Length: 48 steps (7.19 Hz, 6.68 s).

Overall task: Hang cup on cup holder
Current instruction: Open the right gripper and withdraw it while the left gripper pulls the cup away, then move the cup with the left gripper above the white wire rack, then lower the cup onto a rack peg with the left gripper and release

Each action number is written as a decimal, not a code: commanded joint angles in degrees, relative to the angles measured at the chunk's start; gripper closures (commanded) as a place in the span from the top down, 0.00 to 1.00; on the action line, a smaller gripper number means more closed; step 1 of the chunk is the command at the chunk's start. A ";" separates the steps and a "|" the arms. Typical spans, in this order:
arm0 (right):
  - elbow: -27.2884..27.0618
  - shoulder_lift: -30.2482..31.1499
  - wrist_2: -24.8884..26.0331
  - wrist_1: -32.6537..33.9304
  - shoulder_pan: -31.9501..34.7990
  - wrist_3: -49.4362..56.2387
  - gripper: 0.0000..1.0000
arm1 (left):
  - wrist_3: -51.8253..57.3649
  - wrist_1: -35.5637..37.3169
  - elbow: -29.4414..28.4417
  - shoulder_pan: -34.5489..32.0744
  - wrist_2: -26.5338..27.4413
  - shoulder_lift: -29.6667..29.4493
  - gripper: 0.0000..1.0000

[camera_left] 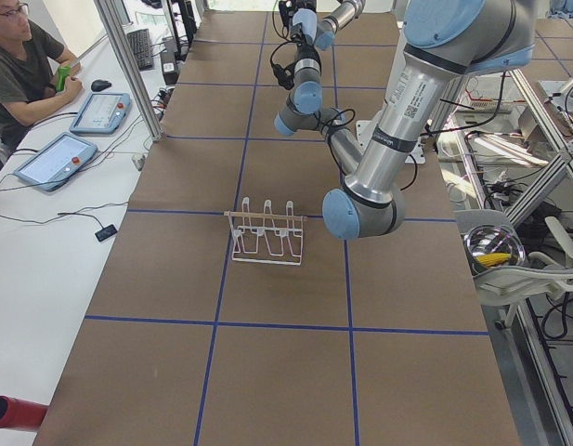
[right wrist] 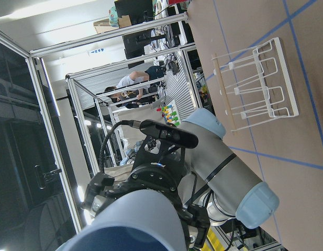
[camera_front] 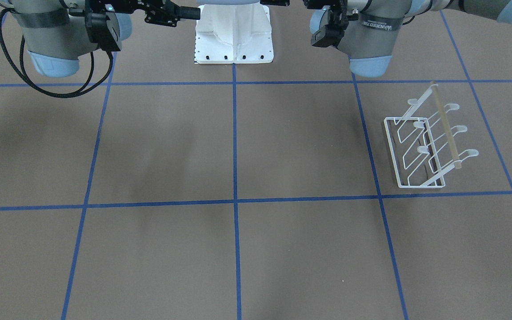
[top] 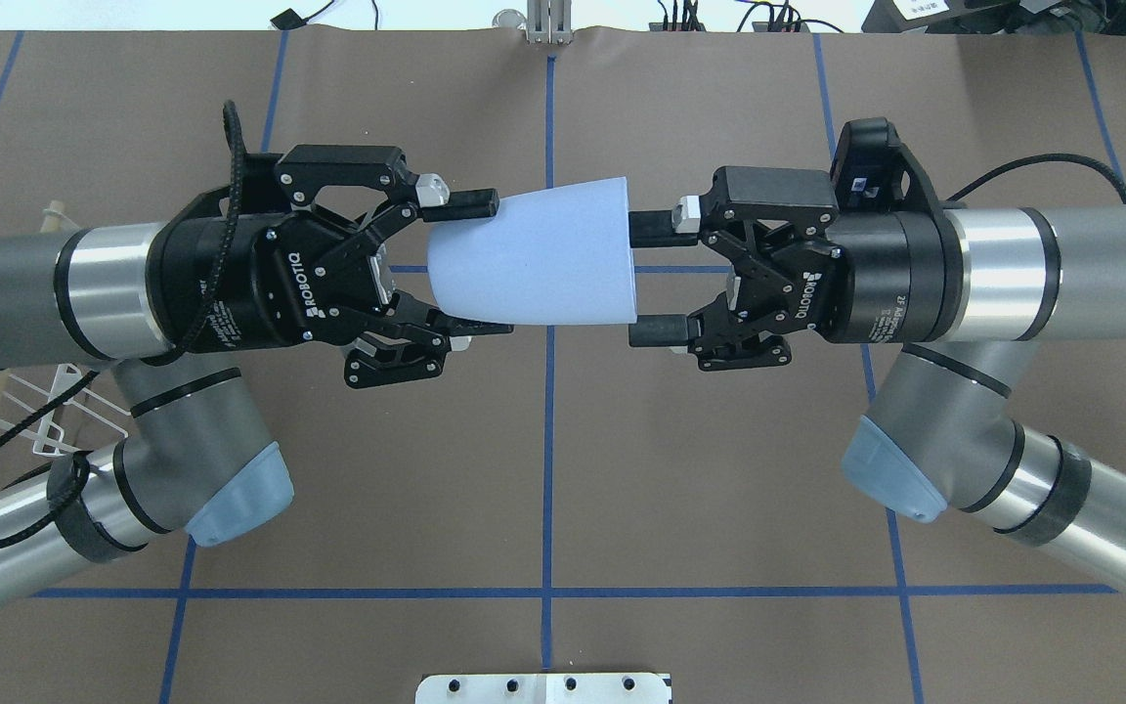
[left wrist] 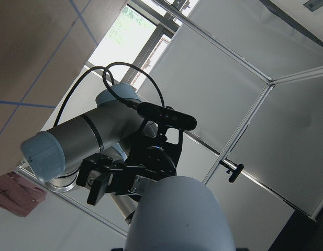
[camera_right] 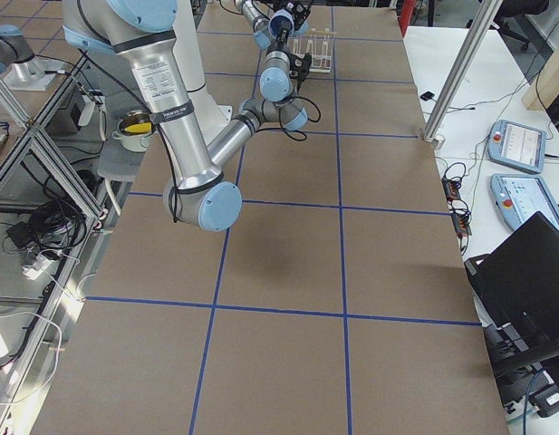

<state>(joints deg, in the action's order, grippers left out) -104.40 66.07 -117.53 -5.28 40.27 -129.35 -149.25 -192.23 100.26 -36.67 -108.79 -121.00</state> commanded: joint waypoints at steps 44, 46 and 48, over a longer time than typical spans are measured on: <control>3.50 20.33 -18.43 80.86 38.74 111.34 1.00 | 102.49 115.77 -0.76 -25.03 -21.56 8.77 0.00; 3.50 20.33 -18.43 80.86 38.74 111.34 1.00 | 102.67 115.77 -1.03 -24.94 -21.56 8.77 0.00; 3.50 20.33 -18.43 80.86 38.66 111.34 1.00 | 102.67 115.77 -1.38 -24.68 -21.56 8.77 0.65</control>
<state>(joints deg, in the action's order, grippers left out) -100.90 86.40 -135.97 75.58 78.96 -17.97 -46.59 -76.46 99.01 -61.44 -130.34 -112.24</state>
